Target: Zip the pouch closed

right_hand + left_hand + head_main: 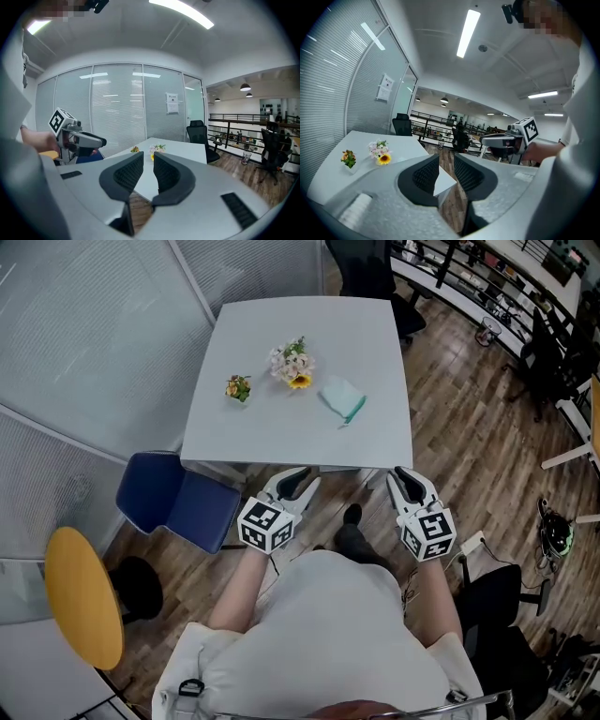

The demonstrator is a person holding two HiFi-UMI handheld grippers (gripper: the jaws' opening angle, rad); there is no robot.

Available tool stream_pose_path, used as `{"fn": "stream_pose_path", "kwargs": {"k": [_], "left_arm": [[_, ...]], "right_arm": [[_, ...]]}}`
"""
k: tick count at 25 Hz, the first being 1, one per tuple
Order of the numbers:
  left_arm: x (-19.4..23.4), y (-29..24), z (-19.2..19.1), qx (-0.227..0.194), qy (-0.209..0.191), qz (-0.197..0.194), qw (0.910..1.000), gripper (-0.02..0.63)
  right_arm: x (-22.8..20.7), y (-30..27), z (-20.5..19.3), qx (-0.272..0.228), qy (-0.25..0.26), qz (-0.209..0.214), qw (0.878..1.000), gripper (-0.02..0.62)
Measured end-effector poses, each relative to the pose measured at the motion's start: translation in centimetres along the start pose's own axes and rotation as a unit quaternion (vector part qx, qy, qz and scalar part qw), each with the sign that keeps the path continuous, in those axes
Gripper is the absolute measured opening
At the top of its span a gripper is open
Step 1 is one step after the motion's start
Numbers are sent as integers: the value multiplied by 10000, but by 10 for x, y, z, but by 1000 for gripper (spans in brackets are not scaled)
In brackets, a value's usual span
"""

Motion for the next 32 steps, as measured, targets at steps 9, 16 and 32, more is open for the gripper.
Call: {"fn": "stream_pose_path", "kwargs": {"k": [9, 16, 32], "left_arm": [[43, -70, 25, 117, 75, 75, 9999, 97], [76, -132, 42, 230, 109, 180, 9995, 97], [120, -214, 39, 450, 405, 391, 9974, 97]], "right_arm": [[-62, -66, 9, 153, -56, 201, 9997, 57], [-117, -118, 11, 270, -122, 379, 9988, 57], [-191, -186, -11, 669, -299, 708, 9948, 57]]}}
Point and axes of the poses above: the fingertips, and each gripper's own axes: y backward along the fingers, x to its left, z out of its top, the point moved 3 cm from there along y, backward along the fingers, and after that the axes turned 2 degrees about -z, right-handed, at the moved point
